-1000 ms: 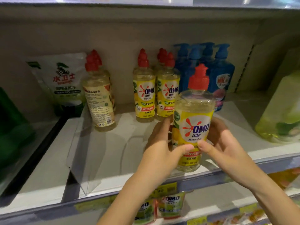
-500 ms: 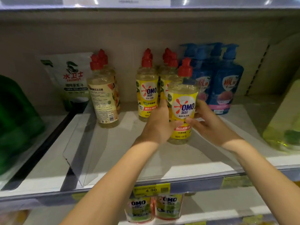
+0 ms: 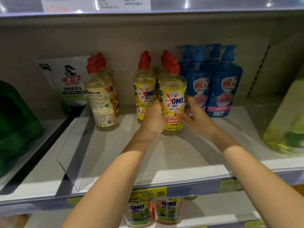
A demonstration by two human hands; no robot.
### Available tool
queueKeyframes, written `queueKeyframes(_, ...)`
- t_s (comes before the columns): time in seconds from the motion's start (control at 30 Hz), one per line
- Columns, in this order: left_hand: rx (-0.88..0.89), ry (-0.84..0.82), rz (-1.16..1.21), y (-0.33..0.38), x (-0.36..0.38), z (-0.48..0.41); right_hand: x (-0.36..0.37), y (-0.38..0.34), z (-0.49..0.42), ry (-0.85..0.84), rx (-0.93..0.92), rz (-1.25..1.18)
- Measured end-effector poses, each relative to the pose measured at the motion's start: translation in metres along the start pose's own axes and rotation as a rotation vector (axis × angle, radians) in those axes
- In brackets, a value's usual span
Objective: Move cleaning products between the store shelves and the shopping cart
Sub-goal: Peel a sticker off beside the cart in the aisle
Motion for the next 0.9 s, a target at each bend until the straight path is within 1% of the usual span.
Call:
queueKeyframes(0.27,-0.008,0.020,-0.027,-0.002,0.005,-0.002,0.002,-0.001,0.000,-0.007,0.028,-0.025)
queueKeyframes(0.33,-0.013,0.044,-0.008,-0.001,0.000,0.004,0.000,-0.003,0.004,0.017,0.003,-0.013)
queueKeyframes(0.4,-0.020,0.051,0.076,-0.002,-0.007,0.018,-0.010,-0.010,0.016,0.107,-0.041,0.091)
queueKeyframes(0.47,-0.012,0.007,0.183,0.003,-0.012,0.042,-0.019,-0.021,0.035,0.200,-0.102,0.185)
queueKeyframes(0.53,-0.031,-0.009,0.288,0.008,-0.020,0.073,-0.017,-0.038,0.059,0.220,-0.208,0.136)
queueKeyframes(0.57,-0.036,0.016,0.359,0.011,-0.029,0.090,-0.012,-0.045,0.071,0.198,-0.248,0.078)
queueKeyframes(0.63,-0.048,0.096,0.442,0.007,-0.046,0.127,0.003,-0.053,0.095,0.121,-0.268,-0.054)
queueKeyframes(0.77,-0.146,0.233,0.525,-0.023,-0.069,0.208,0.049,-0.064,0.138,-0.123,-0.191,-0.385)
queueKeyframes(0.9,-0.256,0.387,0.594,-0.058,-0.091,0.280,0.102,-0.075,0.172,-0.306,-0.100,-0.602)
Point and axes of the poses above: each hand's wrist, its own z-axis away from the middle knuckle, its own x-axis out of the palm, y = z × x, the point moved 10 cm from there along -z, towards the middle knuckle, and after that the axes turned 9 degrees about -z, right-handed, at the moved point
